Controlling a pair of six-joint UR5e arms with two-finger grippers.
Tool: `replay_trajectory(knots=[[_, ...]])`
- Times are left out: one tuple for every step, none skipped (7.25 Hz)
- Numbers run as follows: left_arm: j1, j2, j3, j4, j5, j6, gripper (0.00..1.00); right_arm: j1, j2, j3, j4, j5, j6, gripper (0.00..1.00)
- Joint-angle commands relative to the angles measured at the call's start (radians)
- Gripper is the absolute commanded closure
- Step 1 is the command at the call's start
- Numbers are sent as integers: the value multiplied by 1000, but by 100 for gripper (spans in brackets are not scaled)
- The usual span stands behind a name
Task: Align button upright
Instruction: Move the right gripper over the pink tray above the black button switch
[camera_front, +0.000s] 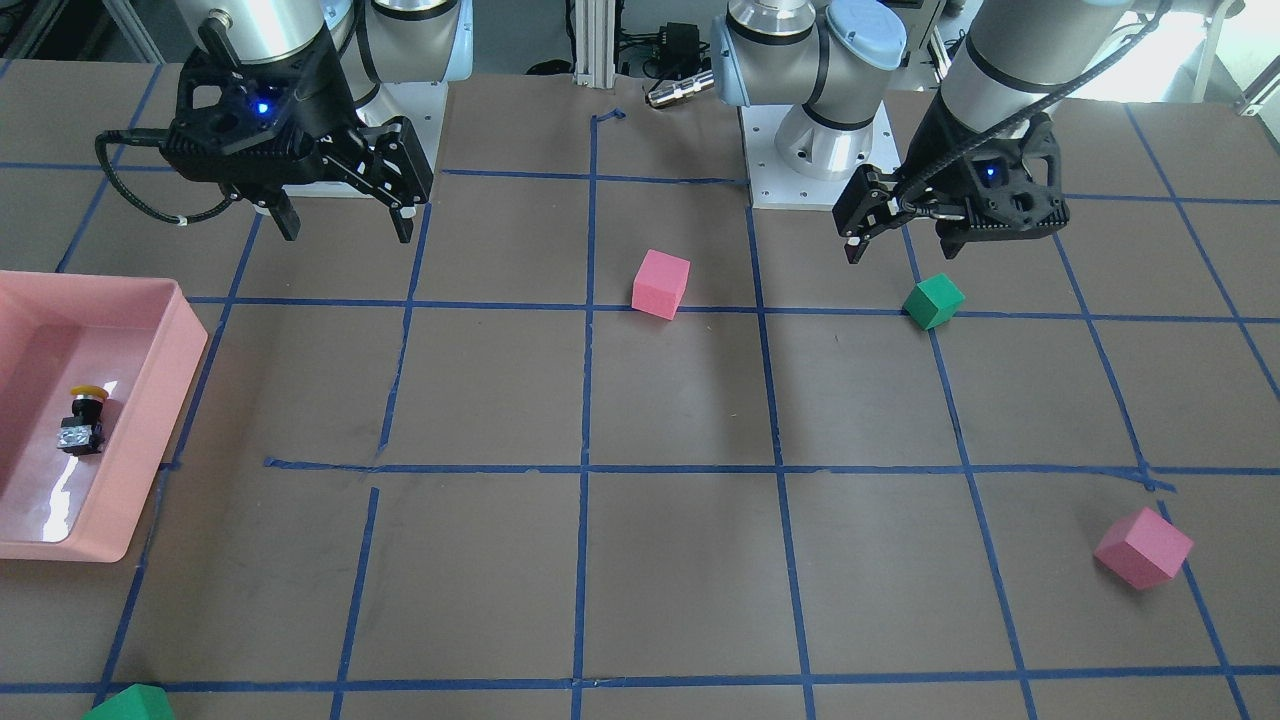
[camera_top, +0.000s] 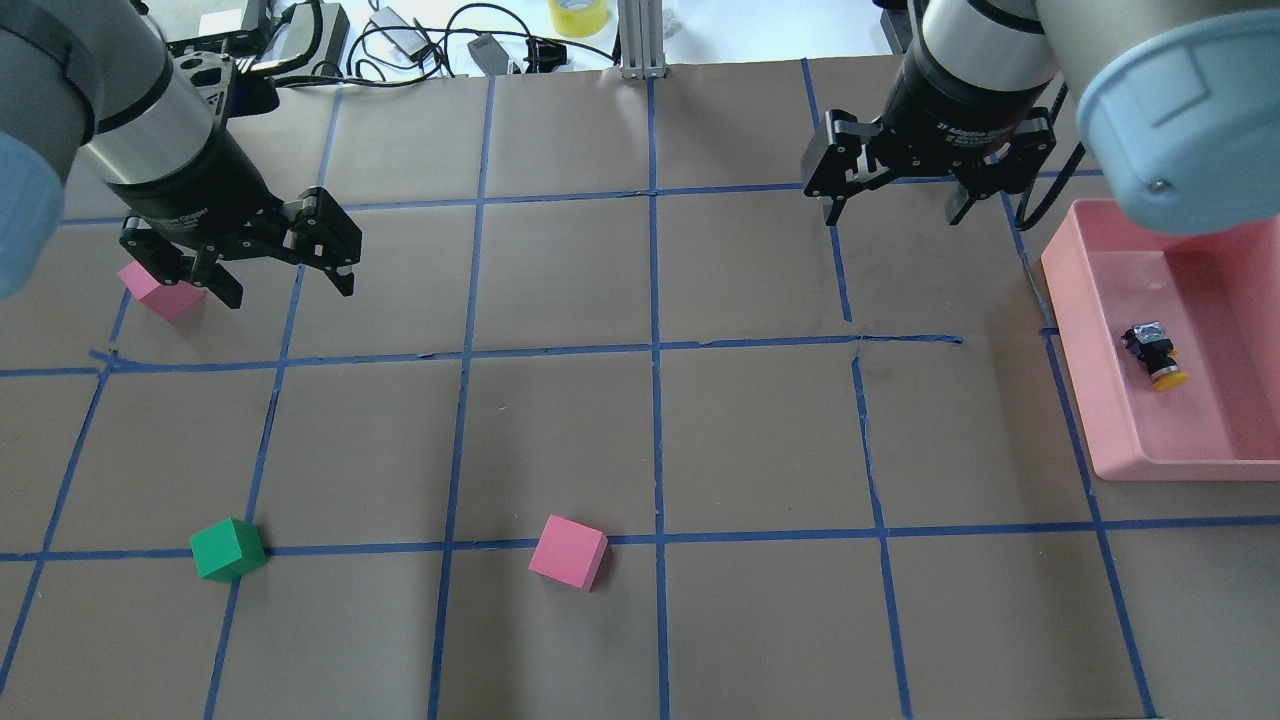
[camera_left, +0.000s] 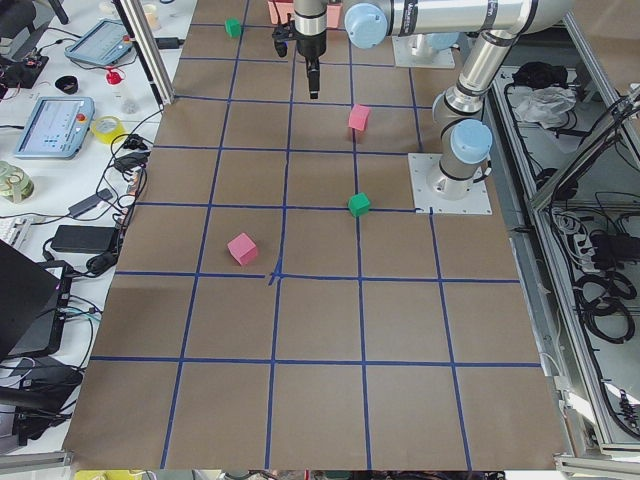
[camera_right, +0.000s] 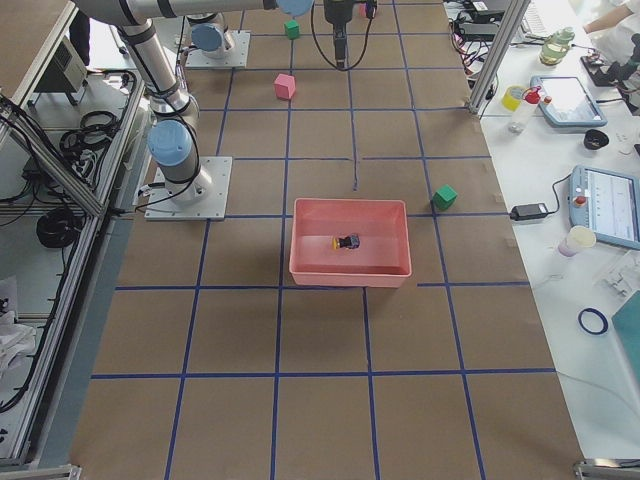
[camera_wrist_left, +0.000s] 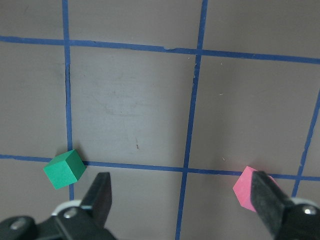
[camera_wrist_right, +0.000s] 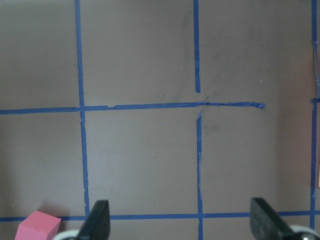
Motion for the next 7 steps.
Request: replay_trajectory(knots=[[0, 2, 1, 0, 0, 0, 0, -6, 4, 0, -6, -4, -4, 0], [0, 1, 1, 0, 0, 0, 0, -11, 10, -2, -10, -8, -57, 0], [1, 1, 1, 0, 0, 0, 0, -30, 33, -9, -18, -2, -111, 0], [0, 1, 1, 0, 0, 0, 0, -93, 40, -8, -16, -11, -125, 0], [0, 1, 1, 0, 0, 0, 0, -188, 45, 0, -19, -30, -219, 0], [0, 2, 1, 0, 0, 0, 0, -325, 60, 6, -22, -25, -331, 0], [0, 2, 1, 0, 0, 0, 0, -466, 115, 11, -26, -18, -449, 0]])
